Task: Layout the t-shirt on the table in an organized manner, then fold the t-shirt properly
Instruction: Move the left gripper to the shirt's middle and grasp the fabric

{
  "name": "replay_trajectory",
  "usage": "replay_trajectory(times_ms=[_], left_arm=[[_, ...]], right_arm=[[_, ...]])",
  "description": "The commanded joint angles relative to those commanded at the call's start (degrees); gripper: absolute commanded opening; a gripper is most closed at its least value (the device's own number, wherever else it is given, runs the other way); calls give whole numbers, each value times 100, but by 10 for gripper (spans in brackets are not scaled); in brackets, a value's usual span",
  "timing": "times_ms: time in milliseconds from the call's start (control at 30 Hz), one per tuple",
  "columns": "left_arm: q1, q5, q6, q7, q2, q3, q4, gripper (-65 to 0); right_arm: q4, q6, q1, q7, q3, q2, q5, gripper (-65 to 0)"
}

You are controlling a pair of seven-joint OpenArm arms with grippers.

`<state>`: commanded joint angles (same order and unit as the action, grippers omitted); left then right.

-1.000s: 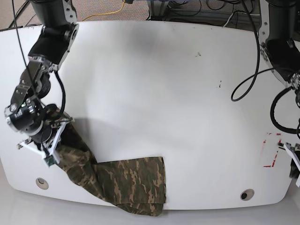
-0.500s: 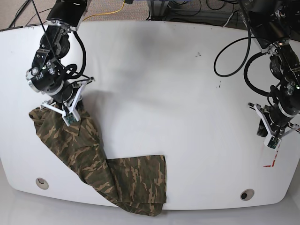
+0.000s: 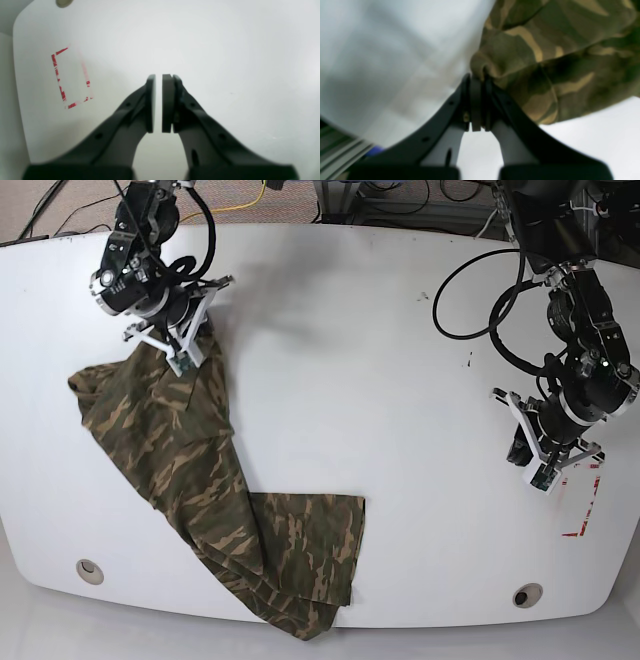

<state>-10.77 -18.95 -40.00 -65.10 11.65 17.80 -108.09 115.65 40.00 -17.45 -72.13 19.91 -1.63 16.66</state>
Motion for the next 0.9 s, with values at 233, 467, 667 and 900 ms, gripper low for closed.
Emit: replay_trajectory(times_ms=[233,467,667,900], left_arm=[[9,0,0,9,-176,-220,9,-472],[-18,246,312,149,-580,-607,457,-290],[-26,466,673,1055,-914,-826,1433,-256],[-448,615,1235,1802,-1204,-826,2664,-254]], right_arm=[[-9,0,-527,0,-132,35,404,-648],[-9,0,-607,0,-114,18,475,-453],[-18,0,-580,0,-114,18,475,-303],[-26,0,-484,9,-114,18,475,-293]])
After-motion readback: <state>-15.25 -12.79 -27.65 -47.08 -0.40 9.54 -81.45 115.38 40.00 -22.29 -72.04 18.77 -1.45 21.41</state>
